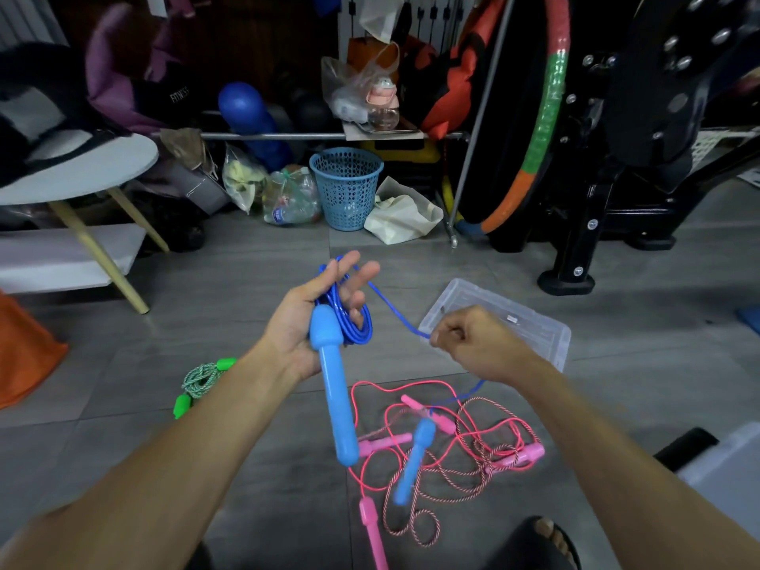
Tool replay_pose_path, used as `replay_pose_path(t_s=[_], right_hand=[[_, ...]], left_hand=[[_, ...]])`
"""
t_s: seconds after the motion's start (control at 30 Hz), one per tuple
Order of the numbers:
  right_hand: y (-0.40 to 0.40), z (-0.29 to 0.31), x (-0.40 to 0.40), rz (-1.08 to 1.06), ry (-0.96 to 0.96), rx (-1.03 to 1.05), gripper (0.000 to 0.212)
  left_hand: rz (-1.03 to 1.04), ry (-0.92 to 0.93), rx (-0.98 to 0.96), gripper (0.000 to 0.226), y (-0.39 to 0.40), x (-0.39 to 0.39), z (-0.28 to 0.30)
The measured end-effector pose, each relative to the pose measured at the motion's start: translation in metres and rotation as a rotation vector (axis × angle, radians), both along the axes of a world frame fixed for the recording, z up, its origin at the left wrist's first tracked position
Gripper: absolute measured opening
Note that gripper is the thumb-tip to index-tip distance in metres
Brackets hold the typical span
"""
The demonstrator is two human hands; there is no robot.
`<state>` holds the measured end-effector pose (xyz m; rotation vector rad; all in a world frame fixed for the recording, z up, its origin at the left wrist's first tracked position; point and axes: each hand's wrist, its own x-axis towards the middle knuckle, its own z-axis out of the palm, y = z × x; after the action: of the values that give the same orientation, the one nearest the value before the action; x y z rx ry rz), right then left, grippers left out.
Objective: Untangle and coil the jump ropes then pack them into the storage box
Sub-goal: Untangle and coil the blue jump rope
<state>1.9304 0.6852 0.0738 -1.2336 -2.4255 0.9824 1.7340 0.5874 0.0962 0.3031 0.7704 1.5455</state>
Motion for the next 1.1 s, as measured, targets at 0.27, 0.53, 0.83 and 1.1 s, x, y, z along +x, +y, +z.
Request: replay_pose_path(t_s=[0.27,0.53,0.83,1.1], right_hand=[[-0.036,0.009,-0.021,0.296,0.057,-0.061,0.014],[-0.035,0.012,-0.013,0.287,0.048,-0.334,0.024],[-0.019,0.014,-0.012,0.020,0.258,-0.115,0.033],[-0.007,0.017,0.003,-0.061,0.408,-0.067,0.015]], left_hand=[[0.001,0.225,0.011,0.050,0.009,0.009,-0.012],[0.127,0.475,-0.144,0.006,0.015,0.017,-0.018],[-0.444,1.359,-0.236,0.033,0.006,0.013,-0.037],[-0.664,0.790,-0.102,0.040,-0.003,0.013,-0.022]])
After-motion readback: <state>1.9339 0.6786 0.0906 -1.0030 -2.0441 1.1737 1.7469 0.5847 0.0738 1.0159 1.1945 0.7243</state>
